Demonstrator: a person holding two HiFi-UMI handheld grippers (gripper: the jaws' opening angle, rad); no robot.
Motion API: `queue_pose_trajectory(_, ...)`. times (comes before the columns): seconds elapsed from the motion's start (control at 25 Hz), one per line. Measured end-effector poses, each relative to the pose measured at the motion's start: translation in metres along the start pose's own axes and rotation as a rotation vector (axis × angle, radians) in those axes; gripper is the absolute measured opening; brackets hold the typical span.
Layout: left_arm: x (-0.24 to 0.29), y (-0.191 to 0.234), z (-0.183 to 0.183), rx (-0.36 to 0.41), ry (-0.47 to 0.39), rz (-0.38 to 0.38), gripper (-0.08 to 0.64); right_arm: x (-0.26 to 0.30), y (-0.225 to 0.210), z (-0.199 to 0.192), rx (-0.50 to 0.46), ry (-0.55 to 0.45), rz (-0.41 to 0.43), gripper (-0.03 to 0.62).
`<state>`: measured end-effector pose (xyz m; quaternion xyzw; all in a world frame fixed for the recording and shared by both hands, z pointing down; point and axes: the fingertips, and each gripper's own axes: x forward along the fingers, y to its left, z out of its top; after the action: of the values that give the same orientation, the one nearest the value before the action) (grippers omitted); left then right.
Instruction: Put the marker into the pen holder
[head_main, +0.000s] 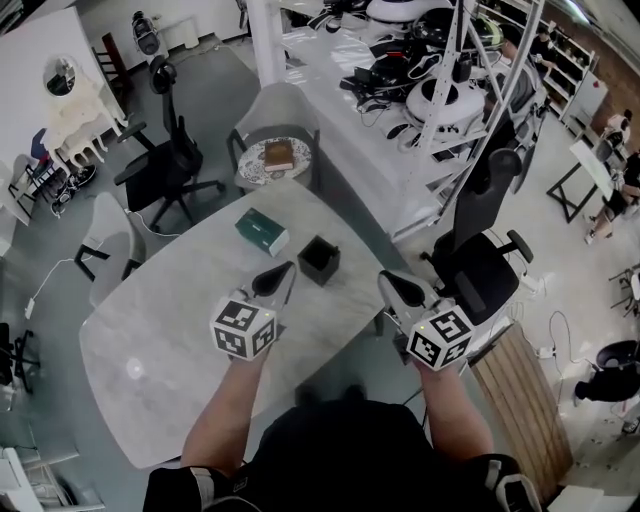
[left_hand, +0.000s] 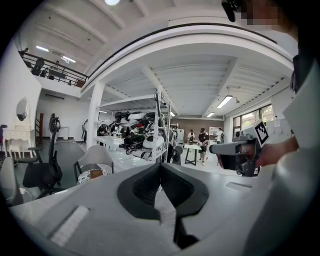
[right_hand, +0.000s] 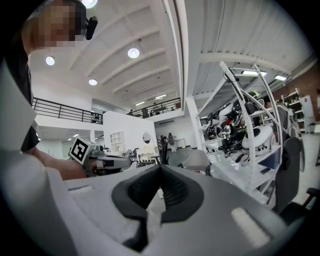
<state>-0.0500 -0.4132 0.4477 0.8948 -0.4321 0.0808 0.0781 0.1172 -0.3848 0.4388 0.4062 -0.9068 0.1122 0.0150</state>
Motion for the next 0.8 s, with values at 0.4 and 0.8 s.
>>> queue_pose_trajectory(0.4,0.002,0.010,0.004,0.009,-0.007,0.027,0.011,0.010,0.000,0.000,0.000,0.007,0.012,0.002)
queue_pose_trajectory(0.8,-0.005,0.026,0.004,-0.020,-0.033,0.073,0.011,0.018,0.002,0.002,-0.008,0.030,0.038,0.002)
